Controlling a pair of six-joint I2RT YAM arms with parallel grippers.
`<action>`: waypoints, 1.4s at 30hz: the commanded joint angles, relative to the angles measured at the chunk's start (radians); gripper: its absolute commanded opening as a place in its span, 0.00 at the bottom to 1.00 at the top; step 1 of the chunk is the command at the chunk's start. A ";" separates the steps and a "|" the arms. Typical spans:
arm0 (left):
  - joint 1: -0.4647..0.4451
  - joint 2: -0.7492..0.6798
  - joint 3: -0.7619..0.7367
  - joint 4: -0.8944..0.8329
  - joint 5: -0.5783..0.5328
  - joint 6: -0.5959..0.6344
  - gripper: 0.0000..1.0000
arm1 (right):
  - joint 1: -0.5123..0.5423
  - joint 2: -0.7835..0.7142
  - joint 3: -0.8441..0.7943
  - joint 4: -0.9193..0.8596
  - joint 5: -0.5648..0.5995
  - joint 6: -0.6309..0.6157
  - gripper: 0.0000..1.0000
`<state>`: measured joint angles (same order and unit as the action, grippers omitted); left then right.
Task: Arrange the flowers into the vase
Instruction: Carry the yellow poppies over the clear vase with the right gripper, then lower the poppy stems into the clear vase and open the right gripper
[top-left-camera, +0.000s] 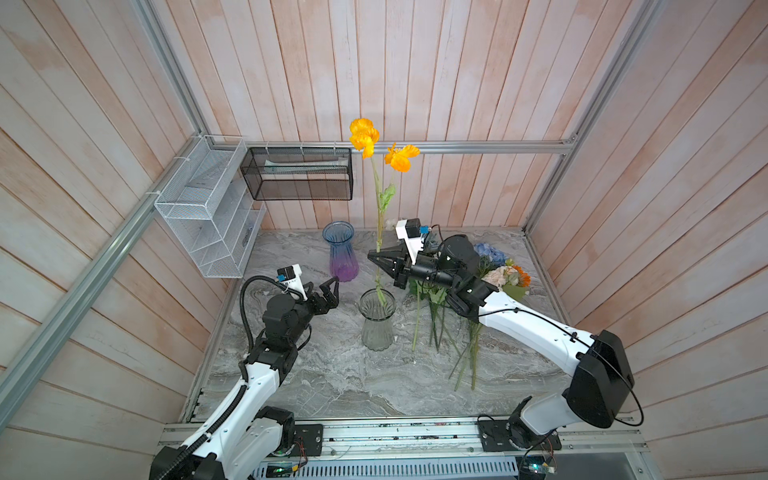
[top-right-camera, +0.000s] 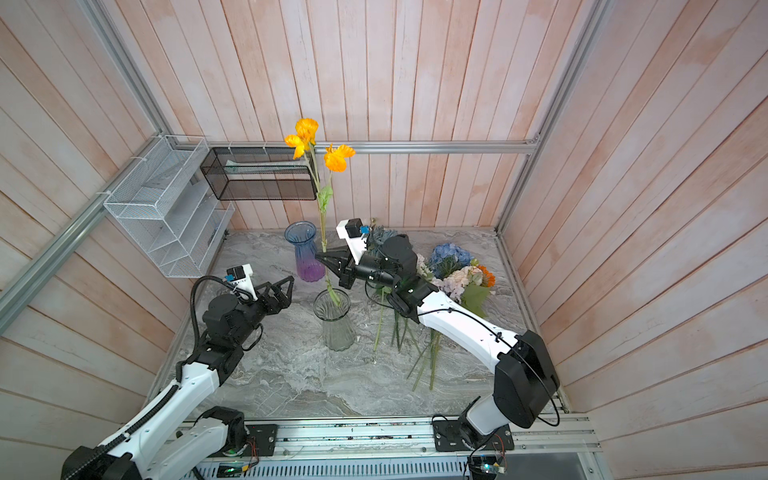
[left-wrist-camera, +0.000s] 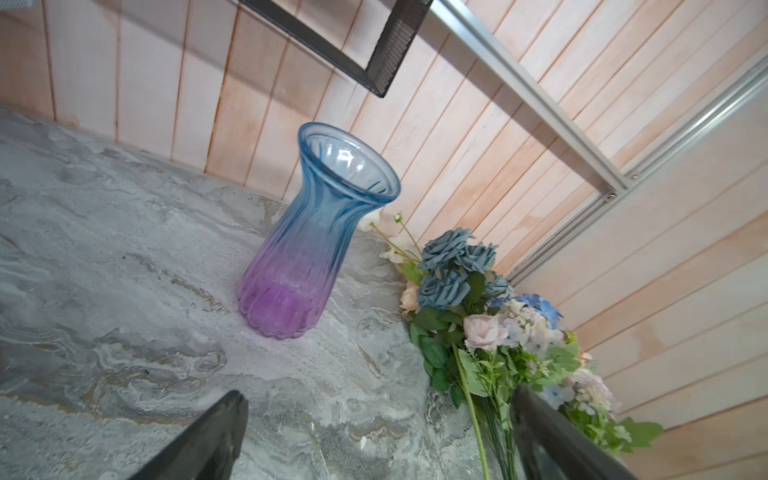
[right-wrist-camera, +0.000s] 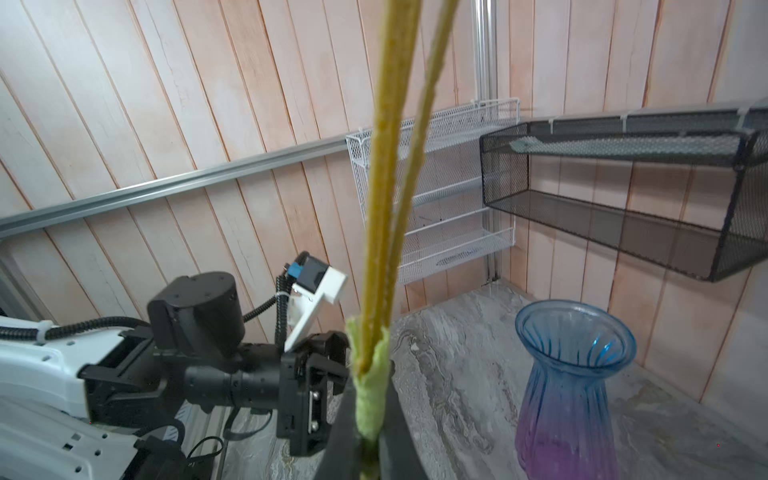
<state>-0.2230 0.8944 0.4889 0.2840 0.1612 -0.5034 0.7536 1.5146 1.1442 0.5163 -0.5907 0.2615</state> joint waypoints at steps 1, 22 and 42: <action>0.002 -0.055 -0.010 0.043 0.103 0.040 1.00 | 0.035 0.004 -0.056 0.073 0.049 -0.026 0.00; -0.153 0.062 0.178 0.172 0.318 0.126 0.77 | 0.139 0.024 -0.083 -0.196 0.273 -0.183 0.00; -0.156 0.129 0.230 0.172 0.307 0.080 0.12 | 0.170 0.017 -0.091 -0.218 0.342 -0.245 0.00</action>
<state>-0.3763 1.0252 0.6884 0.4450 0.4610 -0.4225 0.9161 1.5414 1.0443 0.3233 -0.2672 0.0322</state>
